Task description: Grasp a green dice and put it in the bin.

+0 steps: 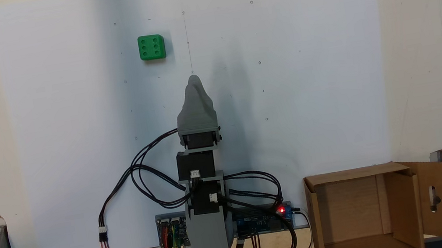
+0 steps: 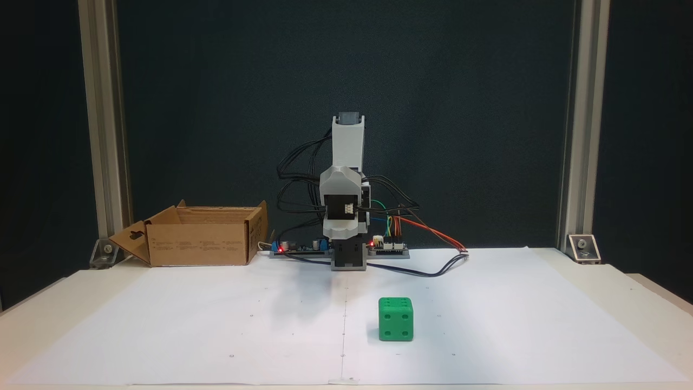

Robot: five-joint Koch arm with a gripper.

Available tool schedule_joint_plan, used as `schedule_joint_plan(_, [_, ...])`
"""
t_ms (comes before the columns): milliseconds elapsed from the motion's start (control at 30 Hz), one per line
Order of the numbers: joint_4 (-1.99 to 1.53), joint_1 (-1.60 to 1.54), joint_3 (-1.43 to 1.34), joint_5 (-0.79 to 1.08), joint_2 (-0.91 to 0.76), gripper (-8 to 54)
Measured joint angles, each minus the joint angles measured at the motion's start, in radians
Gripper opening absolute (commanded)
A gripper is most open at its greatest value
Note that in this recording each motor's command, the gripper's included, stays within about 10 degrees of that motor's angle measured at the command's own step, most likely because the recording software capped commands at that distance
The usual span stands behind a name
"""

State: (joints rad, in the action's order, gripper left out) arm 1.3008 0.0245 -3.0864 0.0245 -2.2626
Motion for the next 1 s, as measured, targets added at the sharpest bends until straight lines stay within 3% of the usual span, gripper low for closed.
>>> schedule_joint_plan(367, [-0.114, 0.000, 0.063, 0.000, 0.000, 43.1])
schedule_joint_plan(733, [-0.626, 0.002, 0.265, 0.000, 0.000, 42.2])
schedule_joint_plan(1000, [-1.154, 0.008, 0.629, -0.003, 0.000, 42.2])
